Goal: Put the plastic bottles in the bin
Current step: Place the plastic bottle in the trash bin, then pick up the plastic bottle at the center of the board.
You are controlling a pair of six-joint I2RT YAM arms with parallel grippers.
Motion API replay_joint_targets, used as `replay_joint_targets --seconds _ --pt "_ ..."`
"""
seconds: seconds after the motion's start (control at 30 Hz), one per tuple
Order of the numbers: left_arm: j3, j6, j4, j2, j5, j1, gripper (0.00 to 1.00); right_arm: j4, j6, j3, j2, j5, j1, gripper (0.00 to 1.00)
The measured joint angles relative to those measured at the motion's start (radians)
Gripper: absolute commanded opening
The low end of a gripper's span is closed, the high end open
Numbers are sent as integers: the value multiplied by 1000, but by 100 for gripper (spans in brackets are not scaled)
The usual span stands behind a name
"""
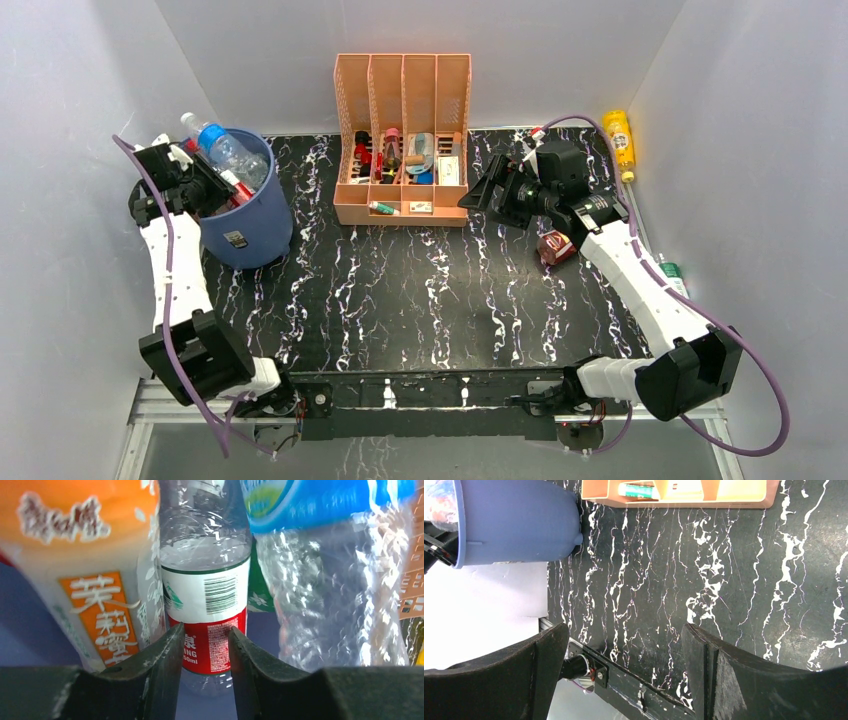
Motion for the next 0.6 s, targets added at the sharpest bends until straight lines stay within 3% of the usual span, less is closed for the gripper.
replay_joint_targets --seconds 0.43,0.6 --pt "286 -5 -134 2 67 -16 43 2 0 0 0 1 0 94" --pt "331 -11 -158 -15 80 -16 56 -3 -5 1 0 15 0 96"
